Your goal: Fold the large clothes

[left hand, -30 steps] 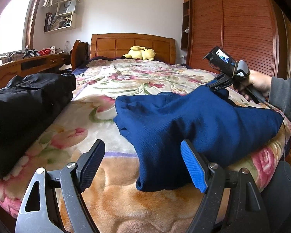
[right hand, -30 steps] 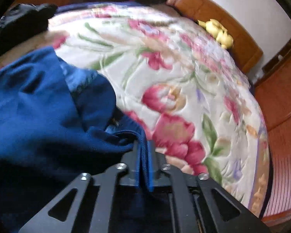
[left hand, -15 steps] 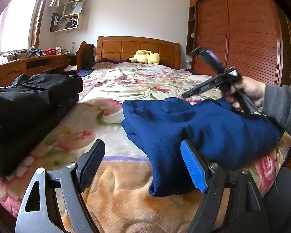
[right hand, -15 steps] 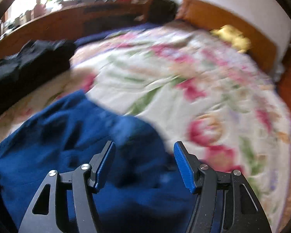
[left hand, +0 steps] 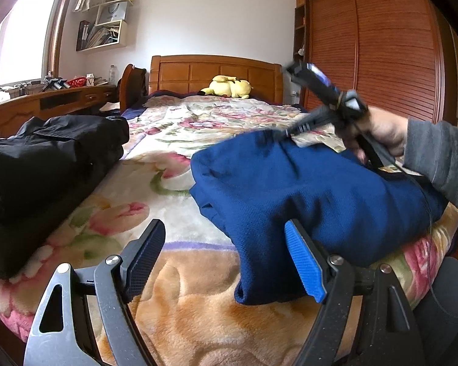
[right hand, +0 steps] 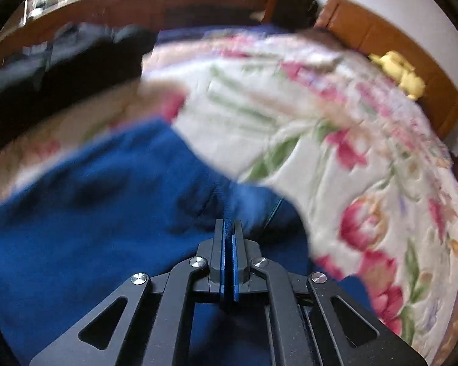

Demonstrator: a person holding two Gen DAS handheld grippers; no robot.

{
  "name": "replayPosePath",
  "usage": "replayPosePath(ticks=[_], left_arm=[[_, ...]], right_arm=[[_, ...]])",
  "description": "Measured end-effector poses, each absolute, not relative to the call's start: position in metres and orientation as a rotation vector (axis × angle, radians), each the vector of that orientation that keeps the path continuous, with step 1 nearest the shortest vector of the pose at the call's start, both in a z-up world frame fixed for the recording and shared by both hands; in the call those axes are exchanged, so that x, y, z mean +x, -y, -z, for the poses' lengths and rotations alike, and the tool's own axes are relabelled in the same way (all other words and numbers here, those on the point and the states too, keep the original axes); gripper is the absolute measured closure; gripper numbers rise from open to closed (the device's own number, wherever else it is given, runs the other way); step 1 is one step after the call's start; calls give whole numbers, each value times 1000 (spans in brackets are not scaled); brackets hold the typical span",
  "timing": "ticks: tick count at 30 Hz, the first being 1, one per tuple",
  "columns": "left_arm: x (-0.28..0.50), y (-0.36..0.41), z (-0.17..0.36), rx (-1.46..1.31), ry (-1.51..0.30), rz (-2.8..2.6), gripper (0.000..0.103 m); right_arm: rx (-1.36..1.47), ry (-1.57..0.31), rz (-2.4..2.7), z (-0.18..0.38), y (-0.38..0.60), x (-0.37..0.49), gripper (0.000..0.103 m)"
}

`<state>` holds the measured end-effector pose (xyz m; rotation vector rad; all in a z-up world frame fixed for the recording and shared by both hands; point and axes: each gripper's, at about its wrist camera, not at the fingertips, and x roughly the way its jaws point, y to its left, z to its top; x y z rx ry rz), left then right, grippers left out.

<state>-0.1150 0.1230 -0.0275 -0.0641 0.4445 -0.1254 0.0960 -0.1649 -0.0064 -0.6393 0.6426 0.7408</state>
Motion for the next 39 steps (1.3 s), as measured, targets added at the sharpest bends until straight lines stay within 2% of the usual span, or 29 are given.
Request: replayPosePath(ticks=[3, 6, 7, 8, 9, 10, 11, 13, 16, 25, 27, 29, 31, 39], left_arm=[[-115, -123, 27, -62, -442, 119, 22], [-114, -123, 22, -64, -436, 113, 22], [-113, -123, 17, -59, -435, 115, 22], [-114, -122, 13, -52, -427, 113, 22], [-115, -121, 8, -39, -417, 106, 22], [-117, -120, 1, -22, -406, 105, 22], [-116, -119, -4, -15, -401, 113, 22], [-111, -118, -14, -1, -402, 134, 22], [-92, -113, -22, 63, -436, 140, 22], [-55, -108, 5, 38, -631, 178, 22], [-58, -109, 14, 34, -657, 165, 22], [-61, -111, 19, 27, -672, 159, 22], [-65, -115, 25, 10, -692, 153, 22], [-80, -124, 36, -60, -717, 165, 22]], right_arm=[[-622, -510, -696, -10, 160, 83, 100], [-648, -498, -694, -9, 151, 75, 97], [-662, -508, -666, -8, 152, 74, 83], [-657, -515, -662, -11, 158, 73, 61], [-644, -518, -670, -17, 170, 70, 48], [-637, -509, -658, -23, 184, 69, 31], [-634, -499, -633, -33, 198, 67, 28], [-615, -497, -568, -42, 240, 64, 27], [-555, -594, -456, -40, 308, 69, 27], [-284, -835, -318, 20, 455, 98, 28], [-275, -864, -332, 31, 464, 101, 39], [-302, -894, -337, 40, 467, 103, 59], [-364, -910, -270, 51, 464, 107, 69], [-327, -800, -225, 16, 481, 80, 69]])
